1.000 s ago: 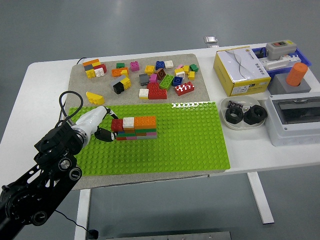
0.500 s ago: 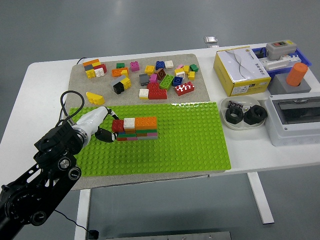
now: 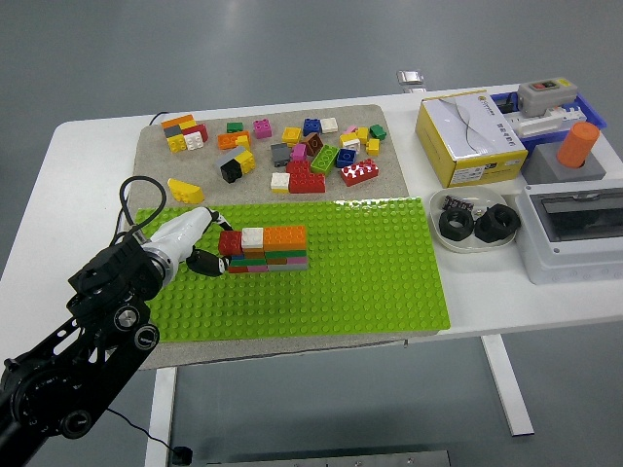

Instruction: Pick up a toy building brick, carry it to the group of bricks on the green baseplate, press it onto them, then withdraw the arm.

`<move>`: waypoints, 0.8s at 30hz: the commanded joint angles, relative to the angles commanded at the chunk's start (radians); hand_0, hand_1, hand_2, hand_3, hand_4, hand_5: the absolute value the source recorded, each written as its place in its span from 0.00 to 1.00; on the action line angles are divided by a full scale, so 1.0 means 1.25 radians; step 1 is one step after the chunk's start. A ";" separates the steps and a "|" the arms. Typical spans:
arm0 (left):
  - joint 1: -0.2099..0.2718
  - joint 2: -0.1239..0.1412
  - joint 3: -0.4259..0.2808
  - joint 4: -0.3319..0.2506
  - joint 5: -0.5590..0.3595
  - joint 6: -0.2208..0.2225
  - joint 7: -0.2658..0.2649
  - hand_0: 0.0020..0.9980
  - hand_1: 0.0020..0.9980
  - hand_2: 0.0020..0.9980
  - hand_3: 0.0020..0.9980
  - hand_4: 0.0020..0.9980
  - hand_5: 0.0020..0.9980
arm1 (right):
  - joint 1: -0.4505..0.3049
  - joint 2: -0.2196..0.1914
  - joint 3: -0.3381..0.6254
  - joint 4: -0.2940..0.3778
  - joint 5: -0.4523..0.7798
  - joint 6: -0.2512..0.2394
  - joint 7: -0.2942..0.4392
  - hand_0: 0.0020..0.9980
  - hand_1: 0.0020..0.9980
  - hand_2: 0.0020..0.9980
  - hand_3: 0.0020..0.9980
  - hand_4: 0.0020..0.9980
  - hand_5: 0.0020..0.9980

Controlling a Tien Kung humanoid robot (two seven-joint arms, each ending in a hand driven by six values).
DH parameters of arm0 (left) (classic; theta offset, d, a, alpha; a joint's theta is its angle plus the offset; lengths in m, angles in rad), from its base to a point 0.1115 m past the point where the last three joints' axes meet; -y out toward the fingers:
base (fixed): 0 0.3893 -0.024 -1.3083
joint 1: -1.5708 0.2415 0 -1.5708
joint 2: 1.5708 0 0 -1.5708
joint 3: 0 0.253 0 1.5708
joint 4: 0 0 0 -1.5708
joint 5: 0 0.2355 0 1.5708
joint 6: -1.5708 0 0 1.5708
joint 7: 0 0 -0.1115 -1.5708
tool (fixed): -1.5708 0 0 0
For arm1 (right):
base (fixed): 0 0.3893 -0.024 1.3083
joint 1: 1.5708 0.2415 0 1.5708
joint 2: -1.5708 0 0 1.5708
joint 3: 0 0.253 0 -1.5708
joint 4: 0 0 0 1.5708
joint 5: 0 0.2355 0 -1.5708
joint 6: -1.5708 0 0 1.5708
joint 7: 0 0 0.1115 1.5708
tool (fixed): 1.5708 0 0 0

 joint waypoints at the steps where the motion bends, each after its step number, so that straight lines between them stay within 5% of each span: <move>1: 0.000 0.000 0.000 0.000 0.000 0.000 0.000 0.96 0.95 0.92 0.77 0.62 0.00 | 0.000 0.000 0.000 0.000 0.000 0.000 0.000 0.73 0.67 0.73 0.83 0.63 1.00; 24: -0.004 0.002 0.001 0.001 -0.003 -0.010 -0.001 0.96 0.96 0.93 0.78 0.67 0.04 | -0.001 -0.001 0.000 0.000 -0.003 0.000 0.000 0.73 0.67 0.73 0.83 0.62 1.00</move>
